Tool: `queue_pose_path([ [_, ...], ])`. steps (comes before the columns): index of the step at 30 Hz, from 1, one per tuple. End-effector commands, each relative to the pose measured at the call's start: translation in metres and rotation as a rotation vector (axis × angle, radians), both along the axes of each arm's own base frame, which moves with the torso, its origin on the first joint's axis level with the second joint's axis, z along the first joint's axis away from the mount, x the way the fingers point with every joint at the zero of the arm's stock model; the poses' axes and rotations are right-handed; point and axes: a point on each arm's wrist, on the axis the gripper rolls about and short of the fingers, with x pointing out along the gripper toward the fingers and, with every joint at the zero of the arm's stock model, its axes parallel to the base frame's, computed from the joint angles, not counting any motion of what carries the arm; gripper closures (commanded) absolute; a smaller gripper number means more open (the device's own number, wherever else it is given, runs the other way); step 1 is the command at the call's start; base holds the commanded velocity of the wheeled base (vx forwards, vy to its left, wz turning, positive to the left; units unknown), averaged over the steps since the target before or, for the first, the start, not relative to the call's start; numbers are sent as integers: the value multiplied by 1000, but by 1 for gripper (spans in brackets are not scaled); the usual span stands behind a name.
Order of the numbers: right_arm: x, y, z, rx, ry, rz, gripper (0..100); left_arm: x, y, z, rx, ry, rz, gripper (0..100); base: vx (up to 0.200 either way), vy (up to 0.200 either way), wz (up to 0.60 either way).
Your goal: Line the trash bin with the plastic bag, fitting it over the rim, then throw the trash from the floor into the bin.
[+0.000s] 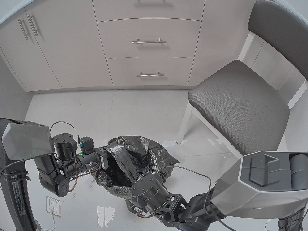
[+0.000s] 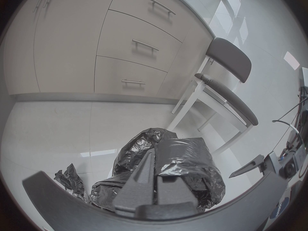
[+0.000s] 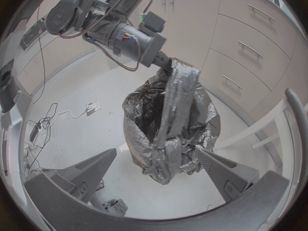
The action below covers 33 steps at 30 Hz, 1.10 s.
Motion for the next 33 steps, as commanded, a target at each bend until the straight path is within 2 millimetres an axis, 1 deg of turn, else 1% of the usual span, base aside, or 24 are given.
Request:
queue_pose_path([
  [1,0,8,-14,-19,6,12,0,-3,1,1,1,3,1,100,0,0,0],
  [5,23,23,-17,18,-29,-12,0,-4,1,1,2,8,0,100,0,0,0],
  [8,34,30,-28,11,-44,-38,0,-5,1,4,-1,1,0,100,0,0,0],
  [10,50,25,-35,-2,-63,-89,0,-6,0,3,1,5,-5,100,0,0,0],
  [12,60,25,-31,8,-79,-105,0,-8,2,2,2,18,0,100,0,0,0],
  [13,61,25,-31,8,-79,-105,0,-8,3,2,2,16,2,100,0,0,0],
  [14,68,27,-29,18,-94,-113,0,-5,5,4,-2,2,13,100,0,0,0],
  [16,78,22,-30,14,-100,-141,0,-4,3,6,-5,-4,9,100,0,0,0],
  [20,85,16,-31,6,-109,-180,0,-4,3,5,-5,-3,7,100,0,0,0],
  [24,90,12,-25,18,-119,-200,0,-2,4,5,-6,-5,15,100,0,0,0],
  [25,91,11,-15,32,-133,-211,0,1,4,6,-20,-6,27,100,0,0,0],
  [26,91,10,-11,37,-140,-216,0,3,3,6,-31,-2,38,100,0,0,0],
  [27,91,10,-11,37,-140,-216,0,3,3,6,-31,-2,38,100,0,0,0],
  [28,91,7,-3,44,-149,-223,0,8,2,8,-49,-8,69,100,0,0,0],
  [29,91,7,-1,46,-150,-223,0,9,2,7,-49,-7,74,100,0,0,0],
  [31,90,0,11,51,-161,-228,0,16,2,6,-48,-23,96,100,0,0,0],
  [33,95,-5,15,46,-167,-239,0,19,2,6,-50,-30,98,100,0,0,0],
])
